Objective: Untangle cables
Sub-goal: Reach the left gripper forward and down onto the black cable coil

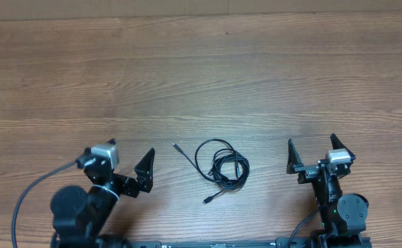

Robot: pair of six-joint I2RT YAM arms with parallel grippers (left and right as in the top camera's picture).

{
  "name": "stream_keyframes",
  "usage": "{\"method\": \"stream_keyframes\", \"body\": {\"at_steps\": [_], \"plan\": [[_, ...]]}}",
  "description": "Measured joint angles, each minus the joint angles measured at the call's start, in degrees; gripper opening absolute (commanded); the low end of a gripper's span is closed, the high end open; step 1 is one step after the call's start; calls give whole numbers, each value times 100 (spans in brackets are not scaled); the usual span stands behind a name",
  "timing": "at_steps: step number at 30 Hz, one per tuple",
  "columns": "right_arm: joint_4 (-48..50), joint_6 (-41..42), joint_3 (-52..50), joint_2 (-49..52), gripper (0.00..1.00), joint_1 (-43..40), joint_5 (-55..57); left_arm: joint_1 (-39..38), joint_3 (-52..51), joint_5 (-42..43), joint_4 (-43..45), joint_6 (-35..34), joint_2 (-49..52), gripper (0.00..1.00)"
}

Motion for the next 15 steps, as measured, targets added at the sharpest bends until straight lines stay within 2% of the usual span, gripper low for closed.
{"method": "stream_keyframes", "body": {"at_steps": [4, 9, 11, 15], "plan": [[2, 4, 0, 0, 100, 0, -2, 0, 872, 348, -667, -31, 831, 100], [2, 0, 0, 0, 100, 0, -2, 0, 2157, 684, -1902, -68, 1878, 100], [0, 2, 0, 0, 100, 0, -4, 0, 2518, 1084, -1987, -92, 2179, 99], [2, 2, 0, 0, 100, 0, -2, 0, 2752, 2494, -2116, -177, 2524, 99]]}}
